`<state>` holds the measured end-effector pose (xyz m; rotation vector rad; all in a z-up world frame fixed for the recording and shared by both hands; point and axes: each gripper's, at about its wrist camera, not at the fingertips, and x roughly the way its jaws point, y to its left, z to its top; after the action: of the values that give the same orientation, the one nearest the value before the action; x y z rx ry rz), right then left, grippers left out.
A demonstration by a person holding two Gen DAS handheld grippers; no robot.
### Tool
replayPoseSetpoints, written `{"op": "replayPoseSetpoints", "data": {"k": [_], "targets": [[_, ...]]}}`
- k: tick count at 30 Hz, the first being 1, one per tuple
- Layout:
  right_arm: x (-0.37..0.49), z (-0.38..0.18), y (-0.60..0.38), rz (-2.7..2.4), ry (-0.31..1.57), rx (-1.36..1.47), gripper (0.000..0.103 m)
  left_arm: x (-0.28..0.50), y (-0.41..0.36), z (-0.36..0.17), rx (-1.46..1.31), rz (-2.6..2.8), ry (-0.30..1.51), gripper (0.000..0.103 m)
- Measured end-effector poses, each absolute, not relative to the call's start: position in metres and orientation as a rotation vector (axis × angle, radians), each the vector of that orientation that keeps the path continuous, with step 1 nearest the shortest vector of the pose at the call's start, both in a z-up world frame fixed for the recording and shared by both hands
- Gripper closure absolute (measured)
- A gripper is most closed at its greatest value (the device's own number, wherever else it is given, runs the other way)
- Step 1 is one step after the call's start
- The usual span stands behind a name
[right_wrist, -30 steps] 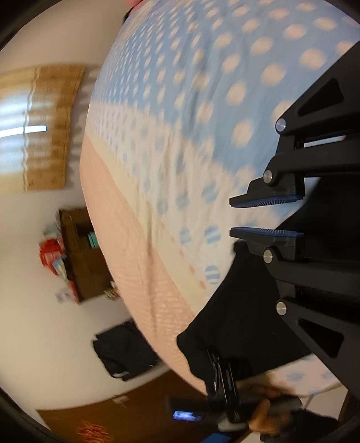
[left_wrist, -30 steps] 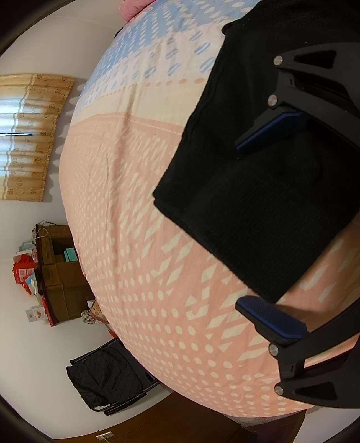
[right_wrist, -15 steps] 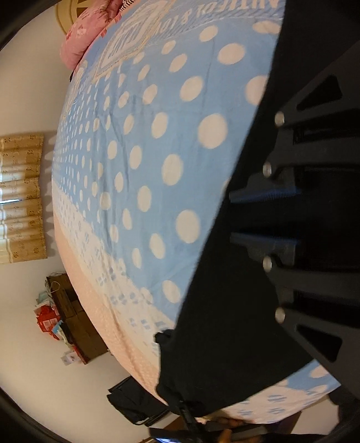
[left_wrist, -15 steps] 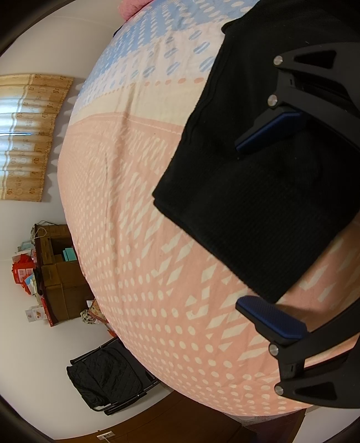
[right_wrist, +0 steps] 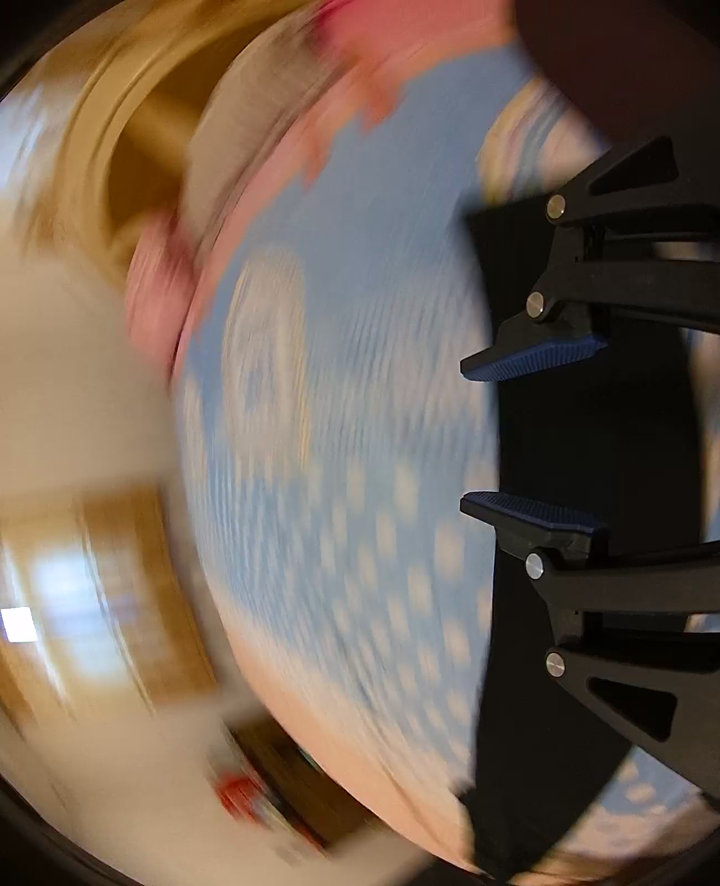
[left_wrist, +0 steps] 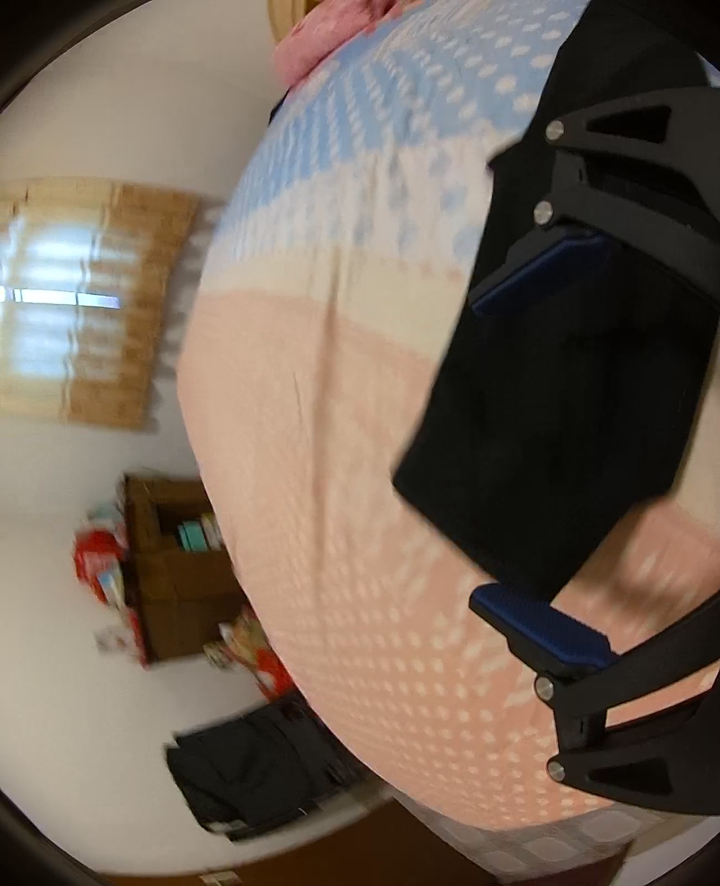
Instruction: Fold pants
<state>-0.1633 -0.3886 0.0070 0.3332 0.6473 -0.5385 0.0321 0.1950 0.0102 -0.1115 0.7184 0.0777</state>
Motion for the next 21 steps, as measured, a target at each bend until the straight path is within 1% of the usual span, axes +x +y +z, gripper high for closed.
{"op": "replayPoseSetpoints", "data": {"k": [2,5,7,11,15,21], "targets": [[-0.191,-0.003,-0.421,-0.632,0.655,0.4,0.059,0.027,0.175,0.014,-0.091,0.024,0.718,0.003],[-0.206,-0.019,-0.443,-0.661,0.705,0.434,0.059,0.02,0.151,0.013,-0.046,-0.03,0.72,0.003],[-0.204,-0.031,-0.447,-0.655,0.762,0.406,0.059,0.019,0.136,0.007,-0.033,-0.076,0.743,0.003],[-0.201,-0.047,-0.453,-0.626,0.802,0.441,0.059,0.019,0.107,-0.012,-0.024,-0.147,0.809,0.003],[-0.199,-0.056,-0.45,-0.622,0.834,0.455,0.059,0.017,0.077,-0.026,0.082,-0.145,0.823,0.003],[-0.195,-0.066,-0.45,-0.615,0.858,0.468,0.058,0.02,0.073,-0.042,0.152,-0.095,0.831,0.003]]}}
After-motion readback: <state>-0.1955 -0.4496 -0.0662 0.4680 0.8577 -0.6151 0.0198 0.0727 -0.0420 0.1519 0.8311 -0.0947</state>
